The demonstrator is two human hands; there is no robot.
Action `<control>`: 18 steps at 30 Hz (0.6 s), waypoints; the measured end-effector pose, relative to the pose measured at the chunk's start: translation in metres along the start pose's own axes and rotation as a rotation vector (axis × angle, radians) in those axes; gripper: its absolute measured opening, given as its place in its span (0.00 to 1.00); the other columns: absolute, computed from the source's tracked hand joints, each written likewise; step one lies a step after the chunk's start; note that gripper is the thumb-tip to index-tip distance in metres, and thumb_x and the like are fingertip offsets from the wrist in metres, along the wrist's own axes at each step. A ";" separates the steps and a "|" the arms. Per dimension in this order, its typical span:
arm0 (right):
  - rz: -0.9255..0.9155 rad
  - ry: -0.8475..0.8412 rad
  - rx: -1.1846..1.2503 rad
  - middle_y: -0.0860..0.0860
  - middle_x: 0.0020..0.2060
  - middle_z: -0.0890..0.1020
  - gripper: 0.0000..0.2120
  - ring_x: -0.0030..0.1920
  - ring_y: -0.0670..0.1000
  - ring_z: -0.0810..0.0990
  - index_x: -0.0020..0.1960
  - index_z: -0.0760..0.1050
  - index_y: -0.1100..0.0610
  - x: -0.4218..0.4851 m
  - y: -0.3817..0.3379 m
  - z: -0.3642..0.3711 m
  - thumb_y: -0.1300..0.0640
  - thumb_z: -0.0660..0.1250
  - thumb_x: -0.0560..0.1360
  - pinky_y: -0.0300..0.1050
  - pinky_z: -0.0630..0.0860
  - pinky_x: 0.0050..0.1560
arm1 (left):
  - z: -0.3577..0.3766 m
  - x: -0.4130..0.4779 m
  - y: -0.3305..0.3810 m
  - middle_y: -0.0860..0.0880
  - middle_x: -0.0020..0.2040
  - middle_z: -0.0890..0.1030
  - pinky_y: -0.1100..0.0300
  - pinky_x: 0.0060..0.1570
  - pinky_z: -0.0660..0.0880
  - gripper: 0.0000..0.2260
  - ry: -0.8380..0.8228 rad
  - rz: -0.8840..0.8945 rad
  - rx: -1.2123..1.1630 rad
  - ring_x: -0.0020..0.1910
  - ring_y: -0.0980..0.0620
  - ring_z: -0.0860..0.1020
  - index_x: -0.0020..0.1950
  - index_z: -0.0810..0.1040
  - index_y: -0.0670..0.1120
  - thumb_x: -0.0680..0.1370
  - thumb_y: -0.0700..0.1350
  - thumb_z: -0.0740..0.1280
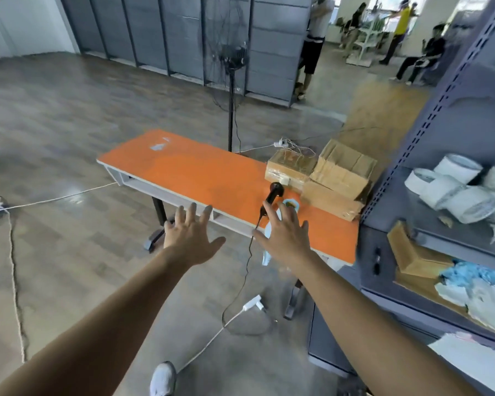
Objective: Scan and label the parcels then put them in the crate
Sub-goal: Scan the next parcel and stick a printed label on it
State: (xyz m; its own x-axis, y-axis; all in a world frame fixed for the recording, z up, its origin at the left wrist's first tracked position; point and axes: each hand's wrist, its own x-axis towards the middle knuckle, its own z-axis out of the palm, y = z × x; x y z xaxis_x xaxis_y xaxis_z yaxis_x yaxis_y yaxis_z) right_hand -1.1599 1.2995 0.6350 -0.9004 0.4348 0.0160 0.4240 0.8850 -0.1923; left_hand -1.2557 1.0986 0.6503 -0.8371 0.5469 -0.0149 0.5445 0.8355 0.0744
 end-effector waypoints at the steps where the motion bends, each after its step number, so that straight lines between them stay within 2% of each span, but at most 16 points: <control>1: 0.030 -0.009 0.003 0.51 0.78 0.54 0.36 0.78 0.57 0.50 0.79 0.48 0.43 0.014 0.003 0.001 0.33 0.56 0.77 0.70 0.56 0.70 | 0.001 0.020 0.000 0.46 0.79 0.50 0.40 0.71 0.59 0.39 0.003 0.028 -0.007 0.77 0.40 0.49 0.79 0.46 0.54 0.75 0.69 0.56; 12: 0.370 0.013 0.036 0.52 0.79 0.52 0.34 0.78 0.57 0.53 0.79 0.47 0.43 0.148 0.005 -0.003 0.35 0.57 0.79 0.63 0.61 0.72 | -0.005 0.230 -0.005 0.48 0.79 0.48 0.41 0.71 0.58 0.37 -0.098 0.315 -0.044 0.77 0.42 0.47 0.79 0.43 0.55 0.76 0.68 0.55; 18: 0.470 0.030 0.093 0.53 0.79 0.52 0.34 0.78 0.58 0.53 0.79 0.47 0.44 0.195 0.017 -0.008 0.36 0.56 0.79 0.62 0.62 0.72 | -0.005 0.305 0.020 0.47 0.79 0.48 0.41 0.70 0.60 0.36 -0.134 0.428 -0.044 0.77 0.41 0.48 0.79 0.43 0.55 0.77 0.67 0.55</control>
State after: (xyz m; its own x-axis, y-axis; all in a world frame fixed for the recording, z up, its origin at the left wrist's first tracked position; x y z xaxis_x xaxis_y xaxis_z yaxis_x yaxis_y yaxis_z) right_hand -1.3273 1.4007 0.6430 -0.6092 0.7903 -0.0657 0.7729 0.5731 -0.2725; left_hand -1.5002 1.2815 0.6519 -0.5208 0.8476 -0.1019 0.8352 0.5306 0.1445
